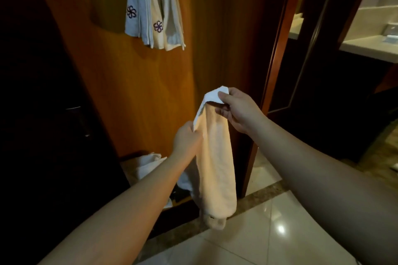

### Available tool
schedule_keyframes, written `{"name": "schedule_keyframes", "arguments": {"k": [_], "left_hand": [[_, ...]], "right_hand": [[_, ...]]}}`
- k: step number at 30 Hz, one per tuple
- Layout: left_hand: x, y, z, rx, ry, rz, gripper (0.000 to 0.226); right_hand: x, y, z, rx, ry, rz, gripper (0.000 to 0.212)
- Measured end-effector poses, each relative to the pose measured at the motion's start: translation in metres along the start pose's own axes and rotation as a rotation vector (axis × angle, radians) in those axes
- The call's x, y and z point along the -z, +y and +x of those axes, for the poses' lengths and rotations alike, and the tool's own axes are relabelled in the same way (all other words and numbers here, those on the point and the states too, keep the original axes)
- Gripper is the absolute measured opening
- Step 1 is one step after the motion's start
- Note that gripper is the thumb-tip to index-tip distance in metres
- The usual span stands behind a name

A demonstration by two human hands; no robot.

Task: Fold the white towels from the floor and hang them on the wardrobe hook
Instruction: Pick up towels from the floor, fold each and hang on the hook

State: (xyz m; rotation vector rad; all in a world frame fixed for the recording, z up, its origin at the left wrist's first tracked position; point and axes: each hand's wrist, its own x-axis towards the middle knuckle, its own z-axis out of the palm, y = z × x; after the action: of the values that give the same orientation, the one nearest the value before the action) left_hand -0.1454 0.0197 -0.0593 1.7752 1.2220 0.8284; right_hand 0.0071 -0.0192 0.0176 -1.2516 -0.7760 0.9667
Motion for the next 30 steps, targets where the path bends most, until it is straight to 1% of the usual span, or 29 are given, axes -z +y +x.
{"name": "schedule_keyframes", "arguments": {"k": [3, 6, 8, 10, 12, 16, 18, 20, 21, 22, 23, 24, 27, 28, 29, 30], "left_hand": [[0.015, -0.015, 0.01, -0.017, 0.004, 0.08, 0.019], [0.032, -0.037, 0.029, -0.015, -0.017, 0.195, 0.014], [0.045, -0.056, 0.042, -0.003, -0.012, 0.296, 0.024], [0.061, -0.072, 0.051, 0.038, 0.011, 0.372, 0.033], [0.075, -0.084, 0.057, 0.068, 0.036, 0.456, 0.037], [0.099, -0.091, 0.065, 0.075, 0.038, 0.674, 0.032], [0.108, -0.093, 0.067, 0.11, 0.042, 0.71, 0.024], [0.116, -0.097, 0.067, 0.154, 0.068, 0.656, 0.021], [0.12, -0.099, 0.067, 0.172, 0.076, 0.606, 0.02], [0.124, -0.102, 0.067, 0.184, 0.073, 0.553, 0.018], [0.127, -0.104, 0.067, 0.191, 0.065, 0.504, 0.017], [0.13, -0.105, 0.066, 0.195, 0.058, 0.459, 0.016], [0.137, -0.105, 0.062, 0.211, 0.054, 0.272, 0.013], [0.14, -0.103, 0.059, 0.215, 0.058, 0.182, 0.011], [0.143, -0.101, 0.057, 0.216, 0.063, 0.081, 0.009], [0.146, -0.098, 0.055, 0.211, 0.069, -0.025, 0.007]], "right_hand": [[0.005, -0.009, 0.001, 0.022, 0.015, 0.043, 0.031], [0.022, -0.018, 0.003, 0.028, 0.07, 0.166, 0.021], [0.037, -0.022, 0.006, 0.022, 0.133, 0.242, 0.018], [0.051, -0.024, 0.008, 0.013, 0.192, 0.3, 0.023], [0.063, -0.024, 0.012, 0.011, 0.229, 0.348, 0.031], [0.078, -0.015, 0.019, -0.007, 0.305, 0.39, 0.041], [0.082, -0.012, 0.023, -0.031, 0.366, 0.381, 0.041], [0.087, -0.009, 0.027, -0.072, 0.398, 0.344, 0.029], [0.091, -0.006, 0.029, -0.089, 0.396, 0.309, 0.019], [0.096, -0.004, 0.03, -0.103, 0.391, 0.262, 0.014], [0.099, -0.001, 0.032, -0.111, 0.39, 0.212, 0.015], [0.103, 0.001, 0.034, -0.108, 0.398, 0.14, 0.021], [0.117, 0.006, 0.036, -0.047, 0.421, -0.173, 0.048], [0.121, 0.008, 0.036, -0.037, 0.404, -0.211, 0.051], [0.125, 0.009, 0.035, -0.037, 0.38, -0.198, 0.047], [0.129, 0.011, 0.034, -0.039, 0.363, -0.163, 0.037]]}}
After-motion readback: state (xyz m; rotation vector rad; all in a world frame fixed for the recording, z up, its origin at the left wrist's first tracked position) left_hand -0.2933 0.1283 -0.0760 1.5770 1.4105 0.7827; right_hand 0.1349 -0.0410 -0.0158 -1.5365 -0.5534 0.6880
